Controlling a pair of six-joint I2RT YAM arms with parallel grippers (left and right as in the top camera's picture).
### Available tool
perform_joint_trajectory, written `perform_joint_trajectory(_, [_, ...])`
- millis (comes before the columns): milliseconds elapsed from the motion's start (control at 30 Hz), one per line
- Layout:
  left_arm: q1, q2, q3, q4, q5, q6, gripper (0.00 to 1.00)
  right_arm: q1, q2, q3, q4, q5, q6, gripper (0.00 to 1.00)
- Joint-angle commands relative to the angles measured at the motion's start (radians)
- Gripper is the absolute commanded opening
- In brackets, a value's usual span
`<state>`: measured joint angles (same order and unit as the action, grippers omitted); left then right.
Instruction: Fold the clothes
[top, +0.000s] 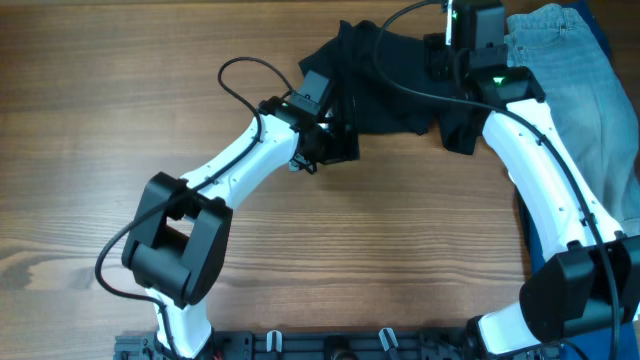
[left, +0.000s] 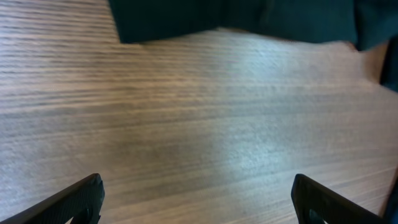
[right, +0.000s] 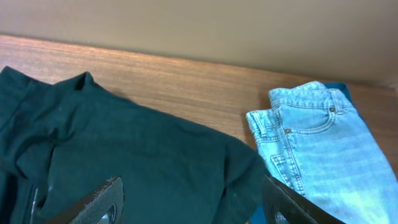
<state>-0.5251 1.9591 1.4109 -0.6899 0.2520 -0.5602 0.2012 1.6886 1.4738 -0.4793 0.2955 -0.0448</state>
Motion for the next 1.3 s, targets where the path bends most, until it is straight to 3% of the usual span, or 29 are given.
perform_joint_trajectory(0, [0.032,0.006,0.01,0.027,0.044,-0.033,0.97,0.003,0.038,0.003,-0.021,-0.043,0.045,0.71])
perform_joint_trajectory(33, [0.039,0.006,0.01,0.031,0.044,-0.032,0.94,0.003,0.045,0.003,-0.028,-0.044,0.06,0.71])
perform_joint_trajectory(67, [0.047,0.006,0.01,0.031,0.044,-0.032,0.8,0.003,0.053,0.003,-0.034,-0.047,0.075,0.7])
perform_joint_trajectory(133, [0.053,0.006,0.01,0.046,0.044,-0.032,0.76,0.003,0.058,0.003,-0.038,-0.067,0.074,0.7])
perform_joint_trajectory(233, [0.053,0.006,0.01,0.1,0.066,-0.032,0.59,0.003,0.058,0.003,-0.043,-0.073,0.075,0.7])
perform_joint_trajectory(367, [0.052,0.009,0.01,0.117,0.077,-0.033,0.72,0.003,0.058,0.003,-0.066,-0.073,0.087,0.72])
perform_joint_trajectory(433, [0.058,0.011,0.01,0.108,0.076,-0.033,0.64,0.003,0.058,0.003,-0.083,-0.072,0.114,0.72])
perform_joint_trajectory(733, [0.131,0.034,0.01,0.091,0.074,-0.033,0.68,0.001,0.089,0.003,-0.129,-0.042,0.101,0.72])
perform_joint_trajectory(800, [0.137,0.066,0.01,0.113,0.128,-0.036,0.62,0.002,0.096,0.003,-0.147,-0.042,0.113,0.72])
perform_joint_trajectory(1000, [0.121,0.108,0.011,0.187,0.261,-0.036,0.72,0.001,0.096,0.003,-0.155,-0.042,0.115,0.76])
perform_joint_trajectory(1100, [0.118,0.108,0.011,0.186,0.275,-0.035,0.71,0.001,0.096,0.003,-0.157,-0.04,0.11,0.76])
perform_joint_trajectory(1267, [0.118,0.108,0.011,0.186,0.294,-0.035,0.66,-0.007,0.094,0.003,-0.11,0.146,0.098,0.84])
